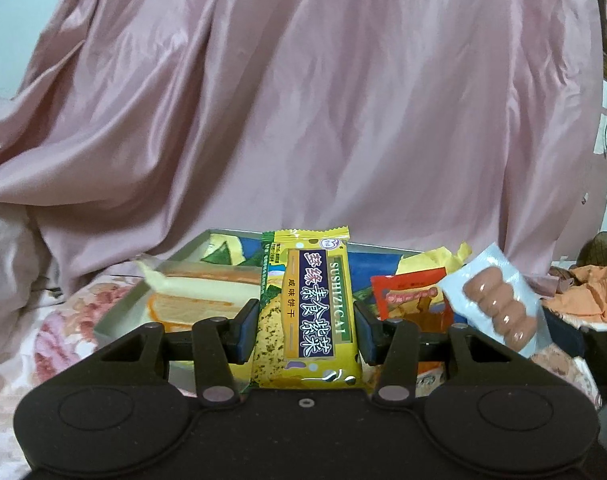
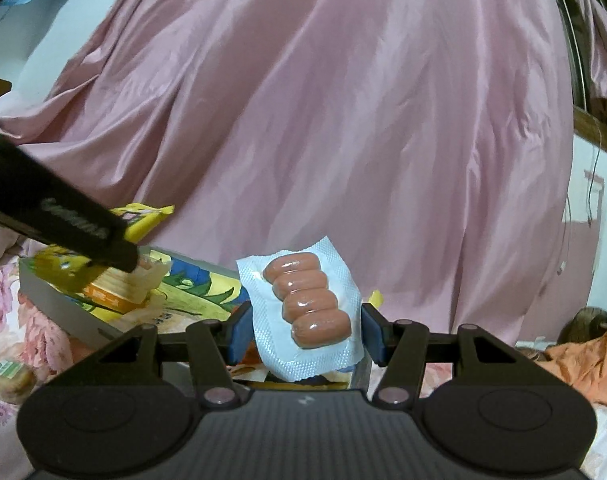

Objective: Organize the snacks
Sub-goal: 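Lower the biscuit pack into the box and open the left tool while the right tool releases the sausage tray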

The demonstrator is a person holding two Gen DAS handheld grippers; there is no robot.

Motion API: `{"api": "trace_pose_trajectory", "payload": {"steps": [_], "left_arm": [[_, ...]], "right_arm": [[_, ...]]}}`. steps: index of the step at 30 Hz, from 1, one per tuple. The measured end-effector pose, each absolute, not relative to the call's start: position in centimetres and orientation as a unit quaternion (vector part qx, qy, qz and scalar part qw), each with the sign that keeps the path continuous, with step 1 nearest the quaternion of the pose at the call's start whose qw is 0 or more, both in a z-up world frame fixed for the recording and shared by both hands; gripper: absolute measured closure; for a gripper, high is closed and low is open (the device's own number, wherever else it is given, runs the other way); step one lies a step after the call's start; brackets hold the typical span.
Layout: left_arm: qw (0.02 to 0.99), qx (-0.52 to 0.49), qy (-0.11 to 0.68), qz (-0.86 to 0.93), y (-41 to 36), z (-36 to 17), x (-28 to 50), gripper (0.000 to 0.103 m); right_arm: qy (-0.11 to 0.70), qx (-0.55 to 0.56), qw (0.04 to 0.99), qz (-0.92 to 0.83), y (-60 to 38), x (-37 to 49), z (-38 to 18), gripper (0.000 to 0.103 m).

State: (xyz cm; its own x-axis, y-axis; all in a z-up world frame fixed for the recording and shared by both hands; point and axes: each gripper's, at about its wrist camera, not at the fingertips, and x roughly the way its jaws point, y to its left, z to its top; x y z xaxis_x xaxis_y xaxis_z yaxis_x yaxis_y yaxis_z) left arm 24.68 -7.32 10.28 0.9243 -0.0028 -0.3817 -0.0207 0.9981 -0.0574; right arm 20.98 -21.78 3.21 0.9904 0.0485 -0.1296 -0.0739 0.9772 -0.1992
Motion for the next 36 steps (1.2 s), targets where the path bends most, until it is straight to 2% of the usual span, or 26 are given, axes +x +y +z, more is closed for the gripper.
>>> {"api": "trace_pose_trajectory", "payload": {"steps": [22,31,34,36], "left_arm": [[0.969,-0.048,0.243,0.002,-8.8,6.9,29.1,0.051],[0.971,-0.067,0.23,0.009,-8.0,7.5,28.3,0.029],[0.971,-0.073,0.226,0.011,-7.6,7.7,27.7,0.017],[0.972,-0.079,0.222,0.013,-7.3,7.9,27.3,0.013]], "right_arm": [[0.113,-0.071,0.99,0.037,-22.1,23.0,2.3,0.043],[0.125,-0.064,0.99,0.031,-22.4,23.3,2.3,0.04],[0.122,-0.065,0.99,0.034,-22.4,23.3,2.3,0.033],[0.119,-0.068,0.99,0.034,-22.2,23.2,2.3,0.027]]}}
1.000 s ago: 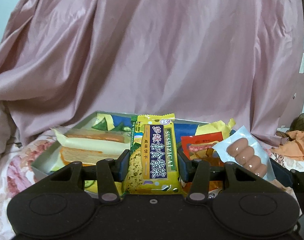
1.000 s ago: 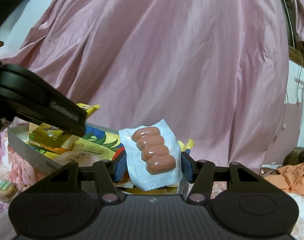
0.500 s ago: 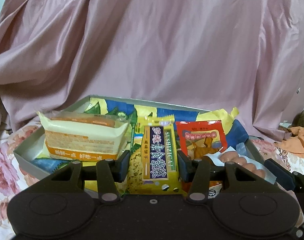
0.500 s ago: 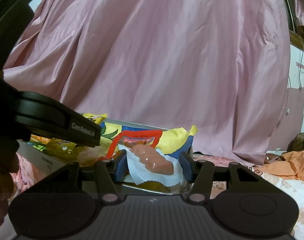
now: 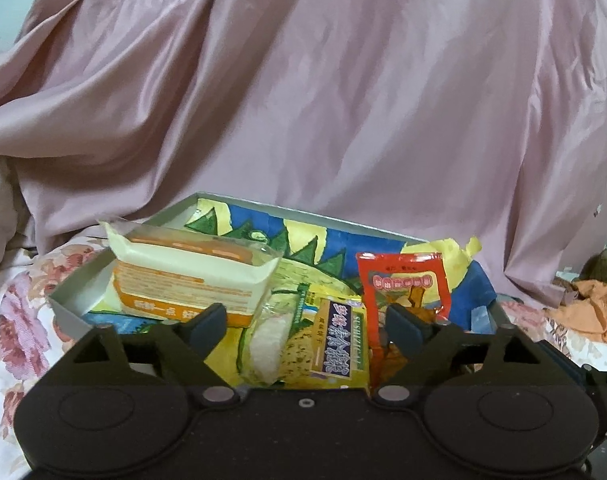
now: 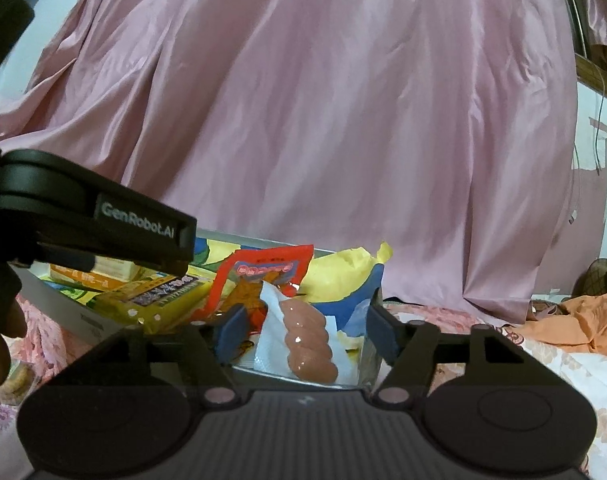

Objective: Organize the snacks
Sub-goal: 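Lower the biscuit pack into the box and open the left tool while the right tool releases the sausage tray, then withdraw both tools from the grey box back over the remaining snacks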

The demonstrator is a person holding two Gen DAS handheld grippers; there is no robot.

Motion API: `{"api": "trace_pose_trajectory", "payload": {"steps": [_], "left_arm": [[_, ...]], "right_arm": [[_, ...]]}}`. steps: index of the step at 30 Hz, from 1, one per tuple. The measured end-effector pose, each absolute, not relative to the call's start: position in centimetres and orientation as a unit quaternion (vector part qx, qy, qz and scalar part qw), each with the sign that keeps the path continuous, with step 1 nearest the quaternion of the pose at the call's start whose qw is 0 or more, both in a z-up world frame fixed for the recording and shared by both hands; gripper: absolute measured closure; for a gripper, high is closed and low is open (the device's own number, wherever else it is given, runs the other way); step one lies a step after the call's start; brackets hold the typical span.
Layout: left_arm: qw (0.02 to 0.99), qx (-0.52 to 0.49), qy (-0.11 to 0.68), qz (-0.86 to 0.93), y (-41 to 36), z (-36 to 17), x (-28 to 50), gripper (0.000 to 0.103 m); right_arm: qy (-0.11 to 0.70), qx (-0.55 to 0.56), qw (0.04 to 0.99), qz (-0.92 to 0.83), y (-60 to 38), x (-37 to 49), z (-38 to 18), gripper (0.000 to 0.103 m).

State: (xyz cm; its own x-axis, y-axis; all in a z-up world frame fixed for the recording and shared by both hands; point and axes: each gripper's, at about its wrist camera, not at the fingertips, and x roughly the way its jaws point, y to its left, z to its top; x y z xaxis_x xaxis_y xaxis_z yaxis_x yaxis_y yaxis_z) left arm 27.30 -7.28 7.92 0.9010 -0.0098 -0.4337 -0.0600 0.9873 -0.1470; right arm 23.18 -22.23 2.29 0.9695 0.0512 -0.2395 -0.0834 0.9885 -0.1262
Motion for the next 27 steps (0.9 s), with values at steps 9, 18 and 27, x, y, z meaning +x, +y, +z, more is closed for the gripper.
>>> {"api": "trace_pose_trajectory", "payload": {"steps": [9,18,27], "left_arm": [[0.978,-0.083,0.188,0.032,-5.6,9.5,24.7,0.001],[0.981,-0.072,0.164,0.075,-3.4,10.5,21.2,0.001],[0.979,-0.067,0.166,0.097,-1.0,9.8,17.4,0.001]], "right_arm": [[0.085,-0.075,0.993,0.038,-21.9,21.8,3.4,0.001],[0.062,-0.087,0.993,0.048,-21.1,20.4,3.7,0.0],[0.071,-0.076,0.992,0.065,-20.6,18.4,4.0,0.0]]}}
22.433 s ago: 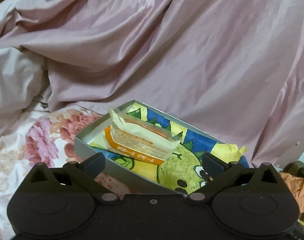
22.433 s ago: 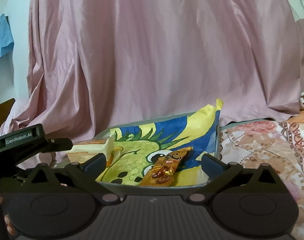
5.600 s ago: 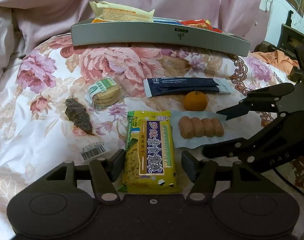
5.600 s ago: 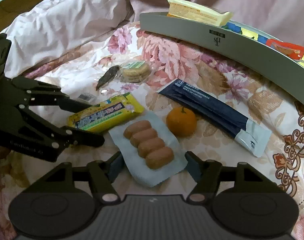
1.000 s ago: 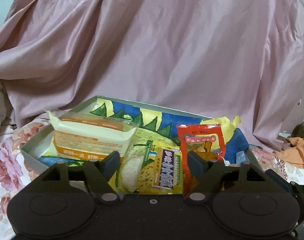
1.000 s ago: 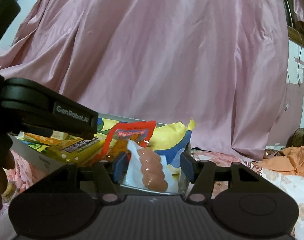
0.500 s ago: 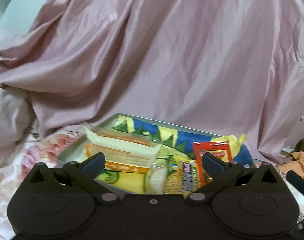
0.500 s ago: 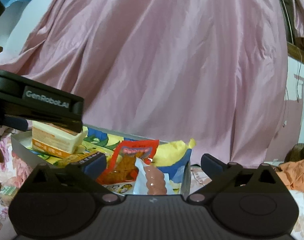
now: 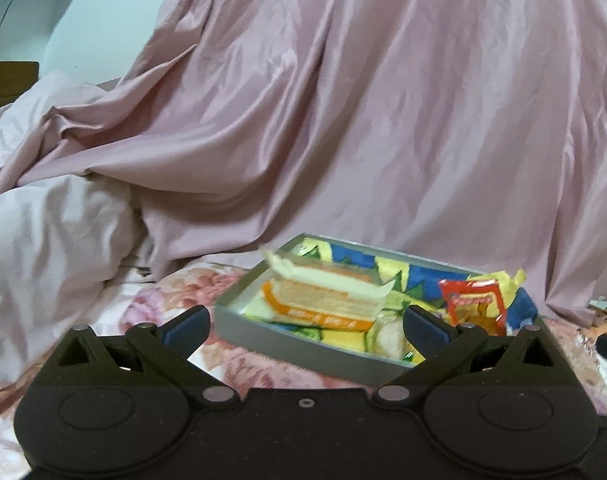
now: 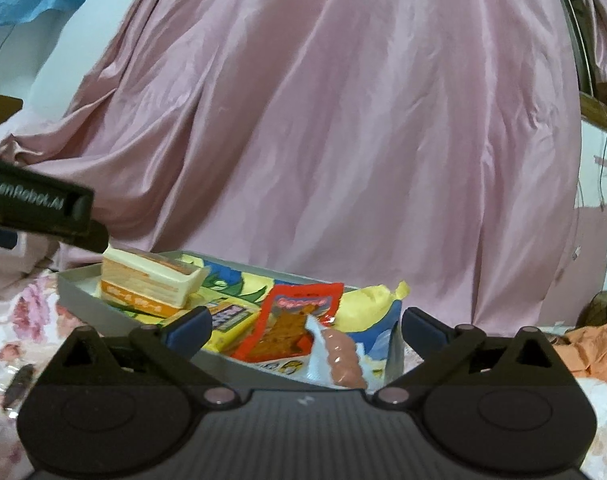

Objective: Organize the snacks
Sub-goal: 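Withdraw both tools from the grey box back over the remaining snacks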

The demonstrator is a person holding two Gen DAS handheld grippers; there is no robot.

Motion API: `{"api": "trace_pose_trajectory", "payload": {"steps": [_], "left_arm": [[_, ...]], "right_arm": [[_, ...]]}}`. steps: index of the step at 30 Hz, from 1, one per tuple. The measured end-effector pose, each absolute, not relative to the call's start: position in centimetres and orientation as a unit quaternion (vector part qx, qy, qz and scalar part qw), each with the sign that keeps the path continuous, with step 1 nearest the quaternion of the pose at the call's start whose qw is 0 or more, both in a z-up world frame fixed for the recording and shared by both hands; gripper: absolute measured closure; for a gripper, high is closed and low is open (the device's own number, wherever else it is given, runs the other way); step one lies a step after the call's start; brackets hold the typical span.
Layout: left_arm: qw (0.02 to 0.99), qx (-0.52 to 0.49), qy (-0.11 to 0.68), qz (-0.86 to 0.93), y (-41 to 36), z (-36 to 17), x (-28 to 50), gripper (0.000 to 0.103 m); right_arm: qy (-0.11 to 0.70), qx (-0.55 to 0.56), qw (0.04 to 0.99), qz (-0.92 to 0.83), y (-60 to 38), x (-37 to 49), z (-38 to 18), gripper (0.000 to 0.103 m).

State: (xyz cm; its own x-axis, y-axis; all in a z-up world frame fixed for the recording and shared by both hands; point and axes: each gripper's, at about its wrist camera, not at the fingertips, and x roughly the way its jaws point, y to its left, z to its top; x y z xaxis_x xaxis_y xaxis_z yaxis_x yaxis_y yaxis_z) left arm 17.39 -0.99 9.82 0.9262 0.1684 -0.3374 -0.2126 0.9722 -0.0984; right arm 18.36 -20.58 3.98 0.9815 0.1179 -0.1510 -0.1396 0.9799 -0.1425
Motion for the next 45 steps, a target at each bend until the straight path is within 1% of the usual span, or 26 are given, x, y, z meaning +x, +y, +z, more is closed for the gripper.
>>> {"api": "trace_pose_trajectory", "payload": {"steps": [11,16,25,32,38,45], "left_arm": [[0.973,-0.07,0.191,0.111,2.3,7.5,12.8,0.001],[0.969,-0.071,0.205,0.116,3.5,6.5,10.6,0.001],[0.962,-0.068,0.235,0.124,5.6,4.2,6.5,0.001],[0.956,-0.057,0.258,0.127,6.2,2.5,4.5,0.001],[0.953,-0.036,0.278,0.117,6.1,1.3,3.7,0.001],[0.953,-0.012,0.289,0.095,5.7,0.7,3.4,0.001]], "right_arm": [[0.071,-0.086,0.991,0.071,-20.3,14.5,4.6,0.0],[0.085,-0.095,0.988,0.084,-19.4,12.5,4.6,0.0],[0.125,-0.074,0.982,0.12,-17.5,8.3,4.4,0.0],[0.171,-0.067,0.974,0.135,-16.3,6.6,3.7,0.0],[0.246,-0.055,0.957,0.147,-15.9,7.1,2.5,0.0],[0.31,-0.052,0.939,0.138,-15.6,8.5,1.0,0.0]]}}
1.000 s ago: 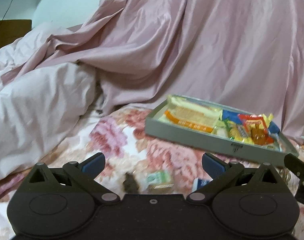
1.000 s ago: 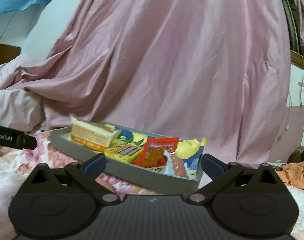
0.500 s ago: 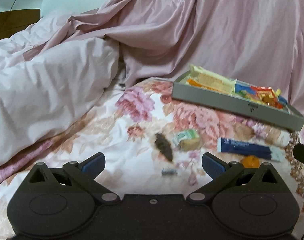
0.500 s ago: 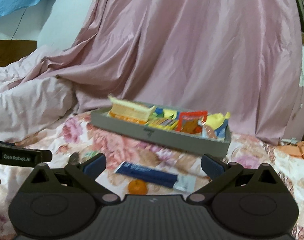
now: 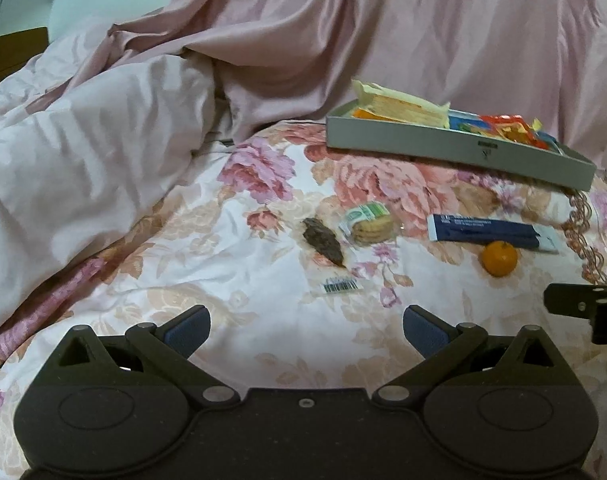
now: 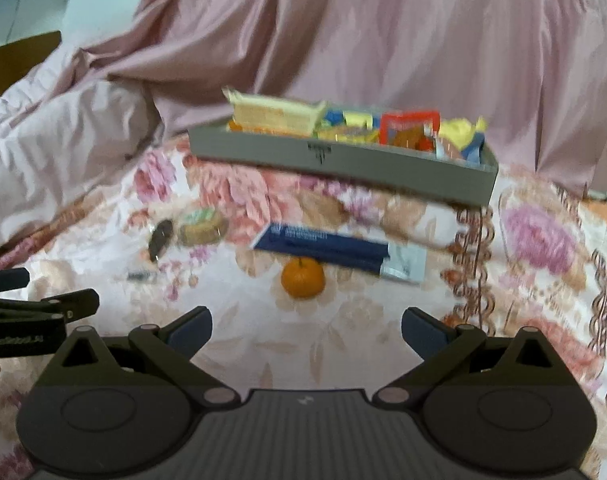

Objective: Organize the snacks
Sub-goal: 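Withdraw both tools from the grey box back over the remaining snacks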

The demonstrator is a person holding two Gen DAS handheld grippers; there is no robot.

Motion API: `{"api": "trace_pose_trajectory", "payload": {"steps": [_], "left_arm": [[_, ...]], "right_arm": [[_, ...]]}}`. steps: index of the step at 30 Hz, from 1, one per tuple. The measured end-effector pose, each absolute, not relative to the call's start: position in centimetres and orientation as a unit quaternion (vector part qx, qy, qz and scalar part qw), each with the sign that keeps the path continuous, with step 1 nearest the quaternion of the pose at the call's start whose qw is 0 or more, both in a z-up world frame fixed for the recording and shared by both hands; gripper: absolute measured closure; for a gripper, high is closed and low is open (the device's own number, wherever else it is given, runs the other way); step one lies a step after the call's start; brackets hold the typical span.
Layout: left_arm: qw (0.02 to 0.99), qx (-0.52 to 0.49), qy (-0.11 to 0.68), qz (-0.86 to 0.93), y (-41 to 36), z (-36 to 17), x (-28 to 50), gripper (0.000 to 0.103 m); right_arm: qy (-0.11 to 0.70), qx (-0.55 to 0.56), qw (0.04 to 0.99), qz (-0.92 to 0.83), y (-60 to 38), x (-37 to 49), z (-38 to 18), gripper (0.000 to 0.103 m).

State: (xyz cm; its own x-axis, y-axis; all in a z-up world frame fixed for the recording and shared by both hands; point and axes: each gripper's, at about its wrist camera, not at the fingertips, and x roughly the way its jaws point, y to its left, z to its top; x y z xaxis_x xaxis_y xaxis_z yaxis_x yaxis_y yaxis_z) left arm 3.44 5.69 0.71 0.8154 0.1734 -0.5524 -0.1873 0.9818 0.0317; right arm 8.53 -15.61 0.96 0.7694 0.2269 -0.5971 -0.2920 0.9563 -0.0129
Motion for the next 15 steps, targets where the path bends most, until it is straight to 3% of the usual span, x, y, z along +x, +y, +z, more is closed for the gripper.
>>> {"api": "trace_pose_trajectory", "payload": {"steps": [15], "left_arm": [[0.945,-0.01,0.314,0.085,6.1,-0.3,4.6,0.001]], "right_arm": [[0.361,-0.052,0.919,0.149,-14.6,10.1,-0.2,0.0]]}}
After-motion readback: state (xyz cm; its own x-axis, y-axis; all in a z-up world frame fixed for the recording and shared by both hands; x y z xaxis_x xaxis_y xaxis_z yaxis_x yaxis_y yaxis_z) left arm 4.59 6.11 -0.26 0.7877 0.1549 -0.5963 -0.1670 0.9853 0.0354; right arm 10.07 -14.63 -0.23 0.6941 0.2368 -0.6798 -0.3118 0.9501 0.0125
